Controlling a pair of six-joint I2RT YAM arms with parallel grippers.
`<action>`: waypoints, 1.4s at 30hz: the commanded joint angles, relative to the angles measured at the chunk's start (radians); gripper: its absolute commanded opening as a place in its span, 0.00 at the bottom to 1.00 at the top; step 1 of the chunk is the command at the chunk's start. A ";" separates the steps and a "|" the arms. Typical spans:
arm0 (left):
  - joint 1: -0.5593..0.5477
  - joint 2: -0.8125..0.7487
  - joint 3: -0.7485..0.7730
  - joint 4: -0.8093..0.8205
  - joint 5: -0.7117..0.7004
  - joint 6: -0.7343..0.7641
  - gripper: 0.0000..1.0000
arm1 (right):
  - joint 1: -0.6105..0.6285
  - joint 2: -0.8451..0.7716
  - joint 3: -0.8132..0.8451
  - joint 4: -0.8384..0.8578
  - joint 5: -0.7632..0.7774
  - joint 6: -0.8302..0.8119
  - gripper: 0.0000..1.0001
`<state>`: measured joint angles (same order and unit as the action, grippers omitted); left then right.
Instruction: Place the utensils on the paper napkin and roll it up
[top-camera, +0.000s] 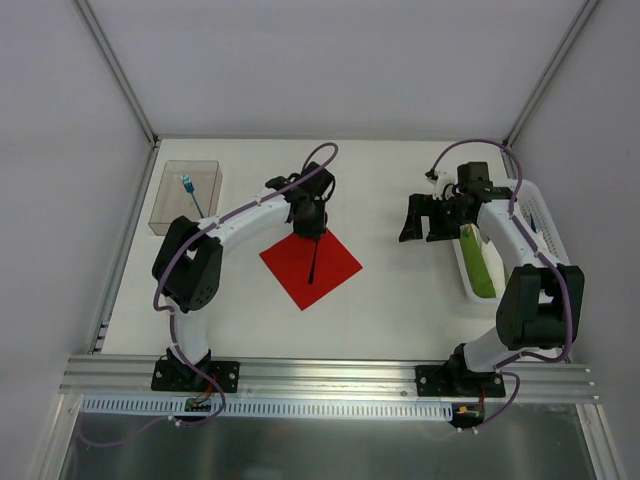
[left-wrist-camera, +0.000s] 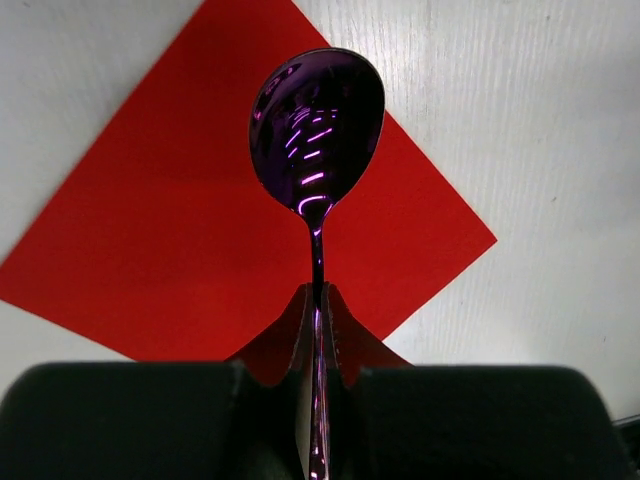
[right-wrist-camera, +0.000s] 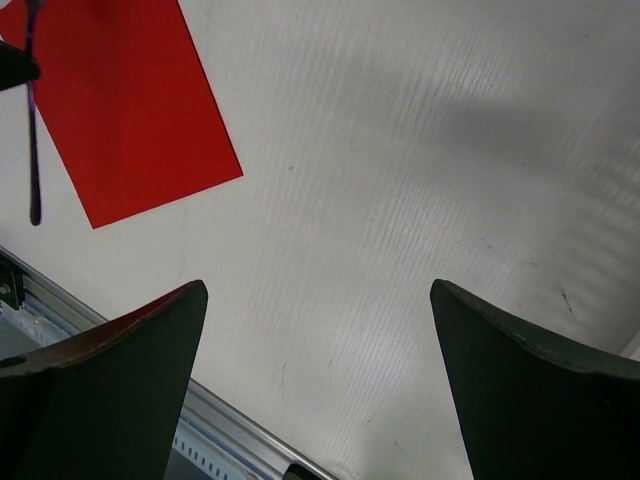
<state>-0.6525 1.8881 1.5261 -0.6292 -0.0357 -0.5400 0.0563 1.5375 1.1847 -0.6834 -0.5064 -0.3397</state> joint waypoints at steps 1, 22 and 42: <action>-0.013 0.029 -0.010 0.023 -0.029 -0.090 0.00 | -0.012 -0.033 0.004 0.001 -0.034 0.019 0.99; 0.024 0.169 0.046 0.085 -0.024 -0.069 0.00 | -0.021 0.013 0.001 0.005 -0.044 0.021 0.99; 0.047 0.206 0.082 0.091 0.013 -0.020 0.00 | -0.021 0.041 0.009 0.008 -0.046 0.025 0.99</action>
<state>-0.6075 2.0796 1.5688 -0.5426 -0.0498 -0.5831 0.0425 1.5734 1.1831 -0.6830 -0.5323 -0.3225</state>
